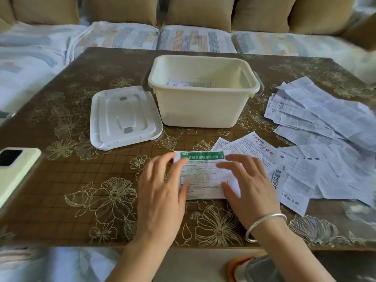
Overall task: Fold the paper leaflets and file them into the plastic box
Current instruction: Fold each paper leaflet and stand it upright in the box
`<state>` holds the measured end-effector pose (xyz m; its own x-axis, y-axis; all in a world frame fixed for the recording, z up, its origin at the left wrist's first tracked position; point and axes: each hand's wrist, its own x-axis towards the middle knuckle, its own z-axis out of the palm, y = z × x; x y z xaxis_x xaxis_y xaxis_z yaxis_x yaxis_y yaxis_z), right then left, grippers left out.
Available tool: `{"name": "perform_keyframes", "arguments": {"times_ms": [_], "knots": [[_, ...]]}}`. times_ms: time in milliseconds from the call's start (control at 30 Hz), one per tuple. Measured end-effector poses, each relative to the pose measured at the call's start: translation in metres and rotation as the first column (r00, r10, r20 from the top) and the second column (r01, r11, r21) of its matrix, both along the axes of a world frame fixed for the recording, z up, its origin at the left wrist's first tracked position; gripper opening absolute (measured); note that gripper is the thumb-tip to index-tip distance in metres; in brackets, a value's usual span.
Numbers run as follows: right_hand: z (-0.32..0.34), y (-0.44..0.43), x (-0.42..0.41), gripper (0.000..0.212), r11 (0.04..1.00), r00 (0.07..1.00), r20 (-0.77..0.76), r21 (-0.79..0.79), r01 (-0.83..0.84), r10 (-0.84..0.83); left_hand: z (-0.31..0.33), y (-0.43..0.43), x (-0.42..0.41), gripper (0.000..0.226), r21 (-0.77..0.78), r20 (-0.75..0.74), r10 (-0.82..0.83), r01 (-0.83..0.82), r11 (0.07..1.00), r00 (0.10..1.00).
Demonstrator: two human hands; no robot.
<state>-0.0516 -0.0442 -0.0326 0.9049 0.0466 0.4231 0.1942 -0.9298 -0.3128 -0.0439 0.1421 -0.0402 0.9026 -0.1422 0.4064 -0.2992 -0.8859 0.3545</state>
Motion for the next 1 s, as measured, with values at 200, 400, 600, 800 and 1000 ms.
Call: {"name": "perform_keyframes", "arguments": {"times_ms": [200, 400, 600, 800, 1000], "knots": [[0.002, -0.013, -0.005, 0.034, 0.97, 0.964, -0.126, -0.027, -0.24, 0.235, -0.006, -0.002, 0.0, 0.037, 0.022, 0.056, -0.17, 0.169, 0.985, 0.984], [0.001, -0.02, -0.003, 0.041, 0.943, 0.942, -0.139, -0.093, -0.319, 0.304, -0.006, 0.001, 0.001, 0.026, -0.019, 0.058, -0.192, 0.193, 0.981, 0.98], [0.002, -0.019, 0.002, 0.035, 0.948, 0.953, -0.029, -0.102, -0.302, 0.301, 0.004, 0.009, 0.001, 0.053, -0.023, -0.048, -0.258, 0.257, 0.966, 0.965], [0.015, -0.009, 0.005, 0.043, 0.974, 0.971, 0.074, -0.026, -0.226, 0.227, 0.018, 0.02, 0.003, 0.014, -0.06, 0.051, -0.262, 0.265, 0.962, 0.964], [0.015, -0.005, -0.004, 0.033, 0.966, 0.995, -0.025, 0.246, -0.083, 0.092, 0.025, 0.018, -0.003, 0.008, -0.158, -0.026, -0.12, 0.115, 0.981, 0.992]]}}
